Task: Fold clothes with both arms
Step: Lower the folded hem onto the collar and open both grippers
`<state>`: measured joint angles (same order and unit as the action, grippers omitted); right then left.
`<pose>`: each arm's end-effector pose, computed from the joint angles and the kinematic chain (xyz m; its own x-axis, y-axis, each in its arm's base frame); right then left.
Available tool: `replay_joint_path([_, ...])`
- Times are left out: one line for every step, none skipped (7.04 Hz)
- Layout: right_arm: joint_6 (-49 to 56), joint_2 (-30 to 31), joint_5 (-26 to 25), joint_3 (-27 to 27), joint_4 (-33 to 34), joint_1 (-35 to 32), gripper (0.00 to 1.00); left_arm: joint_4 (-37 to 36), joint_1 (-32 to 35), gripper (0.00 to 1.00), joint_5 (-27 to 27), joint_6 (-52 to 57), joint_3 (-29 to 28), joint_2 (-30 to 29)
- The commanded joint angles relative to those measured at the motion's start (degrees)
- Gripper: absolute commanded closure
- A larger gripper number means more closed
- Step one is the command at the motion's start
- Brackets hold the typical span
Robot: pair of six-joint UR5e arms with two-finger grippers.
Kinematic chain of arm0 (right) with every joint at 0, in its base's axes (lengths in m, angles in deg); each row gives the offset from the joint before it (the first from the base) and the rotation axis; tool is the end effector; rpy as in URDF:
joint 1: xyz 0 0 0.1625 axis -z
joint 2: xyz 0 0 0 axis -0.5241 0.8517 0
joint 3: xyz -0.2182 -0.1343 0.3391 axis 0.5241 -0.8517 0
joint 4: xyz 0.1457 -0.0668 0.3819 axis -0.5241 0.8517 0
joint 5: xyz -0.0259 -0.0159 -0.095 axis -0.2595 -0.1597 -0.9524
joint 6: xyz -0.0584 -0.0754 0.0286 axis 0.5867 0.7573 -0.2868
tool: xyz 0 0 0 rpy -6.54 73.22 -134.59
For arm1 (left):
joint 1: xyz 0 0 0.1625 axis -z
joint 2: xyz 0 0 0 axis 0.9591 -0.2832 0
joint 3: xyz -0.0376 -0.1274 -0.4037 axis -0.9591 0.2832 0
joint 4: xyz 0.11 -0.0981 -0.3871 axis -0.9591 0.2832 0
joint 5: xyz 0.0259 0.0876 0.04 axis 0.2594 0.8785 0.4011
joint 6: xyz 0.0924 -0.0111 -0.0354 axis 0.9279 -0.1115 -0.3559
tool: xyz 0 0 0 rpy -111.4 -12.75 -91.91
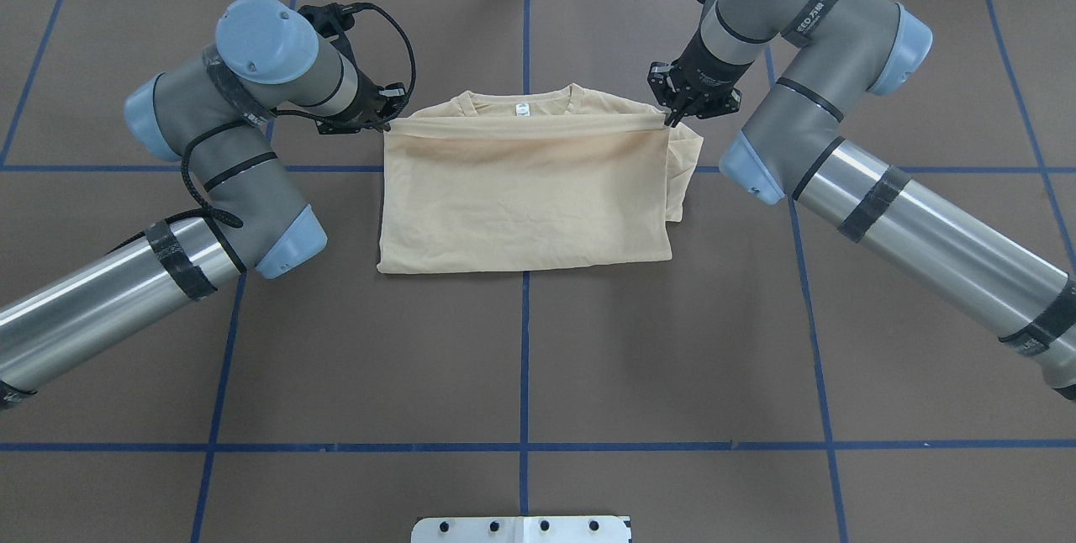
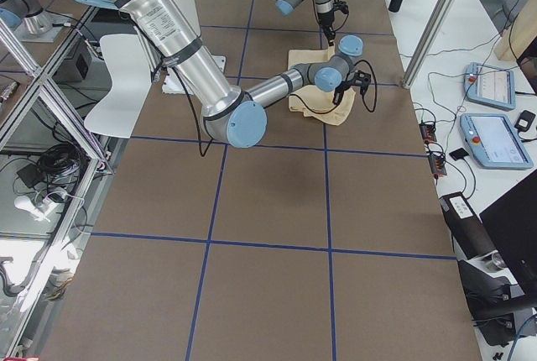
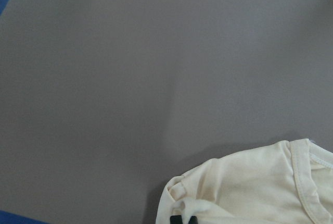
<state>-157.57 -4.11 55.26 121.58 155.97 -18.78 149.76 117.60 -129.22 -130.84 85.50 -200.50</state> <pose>-0.4331 -0.6415 0.3255 0.5687 0.2879 0.7705 -0.2116 0.9564 -0.2011 0.4710 -0.6021 0.3069 0.5234 -0.2726 -0.8073 0.4223 0.9059 -0.0321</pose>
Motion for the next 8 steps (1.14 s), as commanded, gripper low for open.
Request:
replay_joint_path([0.05, -0.29, -0.73, -0.88, -0.09, -0.06, 1.00, 0.10, 0.25, 1.00, 0.18, -0.15, -0.40, -0.22])
replay_joint_path([0.05, -0.29, -0.82, -0.88, 0.00, -0.06, 1.00, 1.06, 0.34, 1.00, 0.18, -0.15, -0.58, -0.22])
replay_joint_path([0.05, -0.38, -0.73, -1.05, -0.09, -0.06, 1.00, 2.46, 0.25, 1.00, 0.18, -0.24, -2.14, -0.30])
replay_joint_path([0.05, -0.47, -0.73, -1.06, -0.09, -0.06, 1.00, 3.43, 0.25, 1.00, 0.18, -0.24, -2.51, -0.22])
replay_joint_path([-0.04, -0.29, -0.82, -1.06, -2.78, 0.20, 1.00, 3.44, 0.25, 1.00, 0.10, -0.07, -2.42, -0.39])
replay_joint_path([-0.04, -0.03, -0.73, -1.06, -4.20, 0.29, 1.00, 3.44, 0.25, 1.00, 0.10, -0.06, -2.25, -0.48])
replay_joint_path([0.05, -0.03, -0.73, -1.06, -4.39, 0.29, 1.00, 3.44, 0.16, 0.91, 0.10, -0.06, -2.07, -0.48])
replay_joint_path([0.13, -0.03, -0.73, -1.06, -4.39, 0.29, 0.88, 3.36, 0.16, 0.62, 0.10, -0.06, -1.99, -0.48])
